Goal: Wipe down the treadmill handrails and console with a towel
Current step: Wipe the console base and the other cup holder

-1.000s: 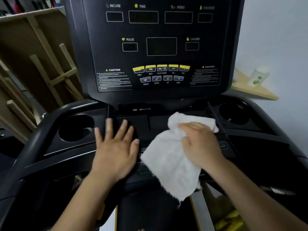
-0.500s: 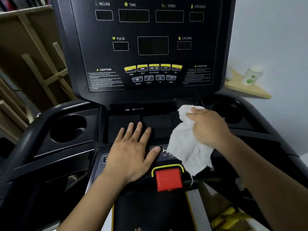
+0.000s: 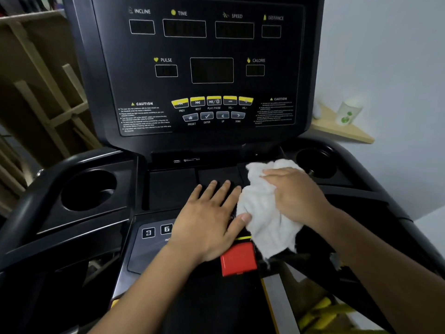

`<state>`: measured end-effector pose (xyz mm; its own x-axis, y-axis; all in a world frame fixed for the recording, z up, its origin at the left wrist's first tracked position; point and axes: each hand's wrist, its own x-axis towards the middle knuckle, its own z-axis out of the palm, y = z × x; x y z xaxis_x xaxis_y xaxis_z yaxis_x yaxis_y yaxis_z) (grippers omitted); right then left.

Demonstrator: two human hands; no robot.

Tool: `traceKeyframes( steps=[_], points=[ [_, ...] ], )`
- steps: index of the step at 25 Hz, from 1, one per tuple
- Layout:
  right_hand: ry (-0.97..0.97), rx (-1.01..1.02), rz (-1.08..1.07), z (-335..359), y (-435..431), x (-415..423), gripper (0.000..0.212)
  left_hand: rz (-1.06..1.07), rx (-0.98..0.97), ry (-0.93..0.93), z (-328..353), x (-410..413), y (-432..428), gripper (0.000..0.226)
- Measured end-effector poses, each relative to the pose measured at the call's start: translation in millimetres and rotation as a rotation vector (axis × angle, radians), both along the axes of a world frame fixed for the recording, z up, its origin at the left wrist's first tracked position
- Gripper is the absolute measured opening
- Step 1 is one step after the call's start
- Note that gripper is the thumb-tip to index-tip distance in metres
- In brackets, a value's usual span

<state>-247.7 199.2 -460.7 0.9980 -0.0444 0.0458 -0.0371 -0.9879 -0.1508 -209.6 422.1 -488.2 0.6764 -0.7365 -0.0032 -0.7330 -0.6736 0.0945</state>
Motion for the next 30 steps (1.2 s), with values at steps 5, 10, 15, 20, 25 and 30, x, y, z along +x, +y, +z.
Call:
traceKeyframes(
  steps=[5, 10, 15, 20, 25, 30],
  points=[
    [-0.025, -0.145, 0.093, 4.0, -28.7, -14.6, 0.058, -0.01, -0.043, 0.0, 0.4, -1.6, 4.3, 0.077],
    [0.04, -0.13, -0.144, 2.2, 1.4, 28.9, 0.049, -0.017, -0.064, 0.005, 0.0, -1.0, 3.2, 0.076],
    [-0.029, 0.02, -0.166, -0.8, 0.6, -37.4, 0.055, -0.025, -0.075, -0.001, -0.3, -0.6, 5.0, 0.078],
    [-0.057, 0.109, -0.397, 0.3, -30.2, 27.9, 0.054, -0.033, -0.078, 0.009, -1.3, 1.4, 4.1, 0.078],
    [-0.032, -0.025, -0.343, -12.0, -21.6, -1.9, 0.056, -0.026, -0.094, 0.004, -2.2, 1.0, 4.1, 0.078],
    [0.064, -0.085, -0.428, 6.4, -26.1, 30.7, 0.053, -0.034, -0.079, -0.003, -3.9, 1.4, 4.5, 0.077]
  ],
)
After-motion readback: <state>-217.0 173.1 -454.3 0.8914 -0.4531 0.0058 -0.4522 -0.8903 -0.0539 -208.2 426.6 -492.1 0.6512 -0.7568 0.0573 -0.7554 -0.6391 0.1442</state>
